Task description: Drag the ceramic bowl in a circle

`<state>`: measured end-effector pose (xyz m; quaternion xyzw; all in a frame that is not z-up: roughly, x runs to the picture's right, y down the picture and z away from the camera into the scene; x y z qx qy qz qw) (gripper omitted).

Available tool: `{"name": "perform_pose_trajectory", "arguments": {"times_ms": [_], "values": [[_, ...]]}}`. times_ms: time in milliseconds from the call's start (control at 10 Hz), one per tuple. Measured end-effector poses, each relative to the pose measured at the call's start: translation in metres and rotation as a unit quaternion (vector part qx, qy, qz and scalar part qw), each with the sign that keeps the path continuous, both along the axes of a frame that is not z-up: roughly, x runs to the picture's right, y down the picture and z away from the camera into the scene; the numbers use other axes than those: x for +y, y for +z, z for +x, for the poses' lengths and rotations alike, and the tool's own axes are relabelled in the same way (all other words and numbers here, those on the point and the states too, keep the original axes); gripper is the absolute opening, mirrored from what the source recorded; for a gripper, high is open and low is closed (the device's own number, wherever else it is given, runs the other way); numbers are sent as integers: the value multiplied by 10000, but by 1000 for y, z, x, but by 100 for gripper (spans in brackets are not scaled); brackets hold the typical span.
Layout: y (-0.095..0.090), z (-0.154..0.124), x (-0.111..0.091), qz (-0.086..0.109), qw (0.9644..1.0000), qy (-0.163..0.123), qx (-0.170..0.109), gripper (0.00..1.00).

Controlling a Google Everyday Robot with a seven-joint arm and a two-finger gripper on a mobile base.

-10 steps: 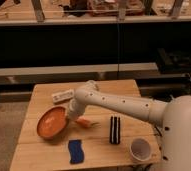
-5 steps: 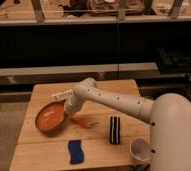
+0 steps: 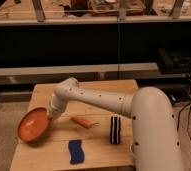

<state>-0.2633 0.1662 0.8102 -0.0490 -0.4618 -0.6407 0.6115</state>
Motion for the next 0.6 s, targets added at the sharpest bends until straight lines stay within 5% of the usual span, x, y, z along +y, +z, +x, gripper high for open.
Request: {"name": "perform_pose_trajectory", "arguments": {"times_ms": [400,600], "values": [[-2,15,24,-104,9999,-63,23,0],[-2,57,37,-141,9996,45,240,0]]}}
